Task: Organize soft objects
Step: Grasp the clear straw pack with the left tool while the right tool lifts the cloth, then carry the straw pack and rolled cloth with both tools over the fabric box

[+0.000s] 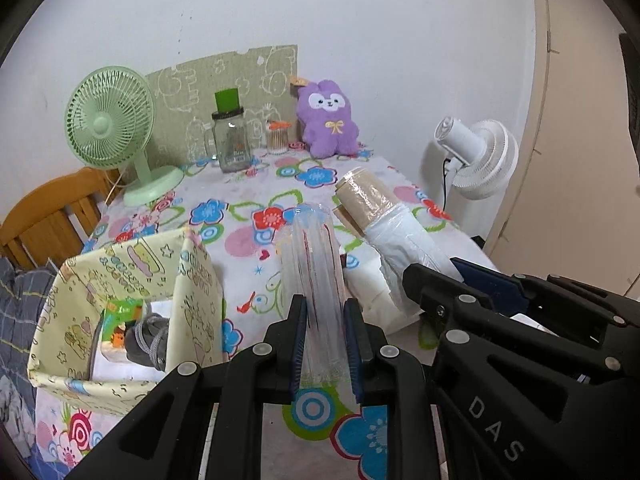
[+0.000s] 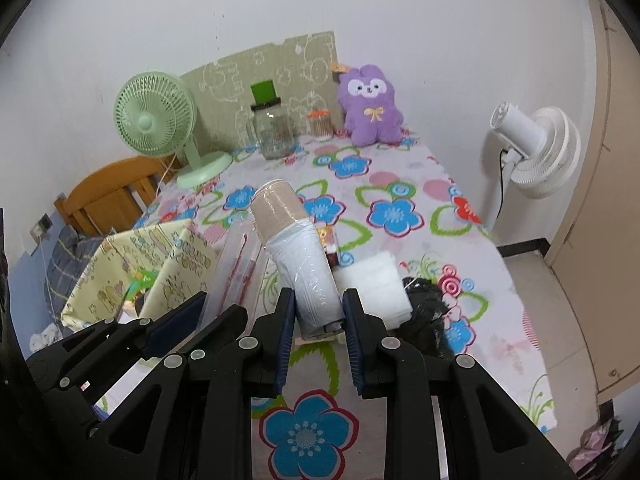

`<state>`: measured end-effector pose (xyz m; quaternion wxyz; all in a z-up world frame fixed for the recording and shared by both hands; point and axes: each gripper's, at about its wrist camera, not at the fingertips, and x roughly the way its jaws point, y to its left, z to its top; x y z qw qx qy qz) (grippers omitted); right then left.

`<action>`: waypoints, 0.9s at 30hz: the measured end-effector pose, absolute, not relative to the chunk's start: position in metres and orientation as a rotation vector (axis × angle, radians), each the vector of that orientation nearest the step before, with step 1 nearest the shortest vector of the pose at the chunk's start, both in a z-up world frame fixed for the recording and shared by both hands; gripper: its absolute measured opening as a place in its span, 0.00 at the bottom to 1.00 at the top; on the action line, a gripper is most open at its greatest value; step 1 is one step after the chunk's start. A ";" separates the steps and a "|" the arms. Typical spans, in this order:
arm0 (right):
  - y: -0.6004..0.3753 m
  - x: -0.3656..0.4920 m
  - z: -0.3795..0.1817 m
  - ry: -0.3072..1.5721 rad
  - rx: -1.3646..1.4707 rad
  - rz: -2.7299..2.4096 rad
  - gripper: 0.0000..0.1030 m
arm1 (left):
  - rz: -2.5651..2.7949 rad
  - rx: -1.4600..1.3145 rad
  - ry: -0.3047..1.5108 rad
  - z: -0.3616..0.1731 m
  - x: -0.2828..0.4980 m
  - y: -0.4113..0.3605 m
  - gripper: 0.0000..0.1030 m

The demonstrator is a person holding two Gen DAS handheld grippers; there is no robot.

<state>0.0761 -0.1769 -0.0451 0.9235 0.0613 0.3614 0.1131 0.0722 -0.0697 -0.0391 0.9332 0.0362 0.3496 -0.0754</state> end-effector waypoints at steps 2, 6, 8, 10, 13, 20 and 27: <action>-0.179 0.075 -0.039 0.730 0.126 0.227 0.27 | -0.160 0.078 0.707 -0.034 0.071 -0.071 0.16; -0.181 0.069 -0.028 0.703 0.124 0.216 0.27 | -0.173 0.076 0.686 -0.023 0.067 -0.072 0.16; -0.182 0.066 -0.022 0.690 0.123 0.208 0.27 | -0.179 0.075 0.677 -0.018 0.066 -0.072 0.17; -0.183 0.064 -0.017 0.678 0.121 0.202 0.27 | -0.185 0.075 0.669 -0.015 0.064 -0.073 0.17; -0.182 0.062 -0.013 0.669 0.120 0.192 0.27 | -0.200 0.084 0.667 -0.011 0.064 -0.073 0.17; -0.175 0.060 -0.008 0.664 0.119 0.183 0.27 | -0.207 0.088 0.664 -0.007 0.065 -0.068 0.17; -0.162 0.062 -0.002 0.657 0.105 0.201 0.27 | -0.191 0.082 0.656 -0.002 0.065 -0.054 0.17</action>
